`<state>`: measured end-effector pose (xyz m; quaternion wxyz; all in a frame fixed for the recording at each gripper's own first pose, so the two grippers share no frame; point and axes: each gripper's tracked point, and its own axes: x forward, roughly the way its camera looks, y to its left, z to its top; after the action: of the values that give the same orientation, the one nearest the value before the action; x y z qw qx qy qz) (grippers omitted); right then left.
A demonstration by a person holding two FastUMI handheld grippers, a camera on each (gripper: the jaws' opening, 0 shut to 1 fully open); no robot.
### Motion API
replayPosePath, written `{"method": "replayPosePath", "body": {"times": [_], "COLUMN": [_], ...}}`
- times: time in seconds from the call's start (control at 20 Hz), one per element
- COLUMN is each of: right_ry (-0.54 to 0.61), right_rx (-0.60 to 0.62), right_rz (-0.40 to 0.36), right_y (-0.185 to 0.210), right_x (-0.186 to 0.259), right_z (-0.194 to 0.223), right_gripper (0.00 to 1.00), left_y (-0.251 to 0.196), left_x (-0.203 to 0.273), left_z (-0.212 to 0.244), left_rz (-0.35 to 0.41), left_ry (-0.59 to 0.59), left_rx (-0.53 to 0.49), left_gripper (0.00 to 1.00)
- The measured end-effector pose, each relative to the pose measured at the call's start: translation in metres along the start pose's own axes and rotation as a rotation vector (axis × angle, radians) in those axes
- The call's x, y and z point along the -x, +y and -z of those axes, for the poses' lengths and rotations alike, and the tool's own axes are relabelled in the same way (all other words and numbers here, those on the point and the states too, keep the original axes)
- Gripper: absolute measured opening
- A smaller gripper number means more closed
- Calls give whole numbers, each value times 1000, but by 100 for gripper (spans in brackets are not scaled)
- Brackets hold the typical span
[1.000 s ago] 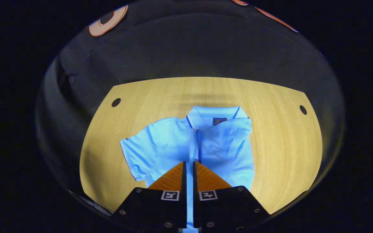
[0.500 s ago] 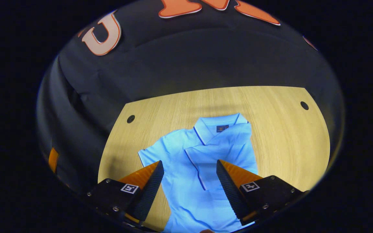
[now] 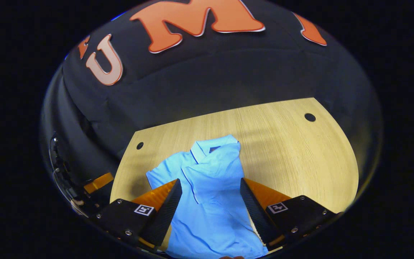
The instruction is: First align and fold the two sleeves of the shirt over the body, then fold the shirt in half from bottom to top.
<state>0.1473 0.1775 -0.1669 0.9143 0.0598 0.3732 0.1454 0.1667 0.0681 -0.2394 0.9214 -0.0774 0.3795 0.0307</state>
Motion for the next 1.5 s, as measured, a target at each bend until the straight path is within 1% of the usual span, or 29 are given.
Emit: {"method": "replayPosePath", "body": {"times": [0.15,0.25,0.35,0.45,0.5,0.6,0.85,1.0,1.1,1.25,1.3,1.35,1.4,1.45,1.5], "right_ry": [16,9,-3,-9,-8,-1,15,23,24,29,29,33,34,30,30], "right_rx": [-91,-112,-128,-155,-170,-189,-212,-213,-234,-254,-254,-256,-259,-260,-257], "right_rz": [8,47,89,111,123,139,155,165,163,164,170,170,163,154,150], "right_y": [-42,-77,-113,-140,-153,-172,-201,-211,-214,-218,-220,-219,-217,-215,-214], "right_x": [12,22,33,42,45,49,52,50,47,44,43,42,44,45,45], "right_z": [12,19,19,22,26,33,42,42,41,44,46,46,45,44,43], "right_gripper": [98,99,99,99,99,99,99,99,99,98,99,99,99,99,99], "left_y": [-16,-31,-38,-36,-32,-33,-27,-29,-26,-33,-37,-41,-47,-51,-53], "left_x": [-32,-54,-74,-89,-94,-103,-119,-124,-127,-130,-134,-136,-140,-138,-137], "left_z": [7,24,42,56,63,72,86,93,97,92,90,90,89,87,87], "left_rz": [6,24,18,-15,-43,-68,-148,-164,-186,-173,-171,-171,-157,-156,-162], "left_ry": [89,169,250,307,336,376,427,443,452,440,423,411,404,397,401], "left_rx": [-5,33,88,105,97,85,87,92,93,64,61,59,50,40,23], "left_gripper": [100,100,100,100,100,100,100,100,100,96,91,69,57,36,24]}}
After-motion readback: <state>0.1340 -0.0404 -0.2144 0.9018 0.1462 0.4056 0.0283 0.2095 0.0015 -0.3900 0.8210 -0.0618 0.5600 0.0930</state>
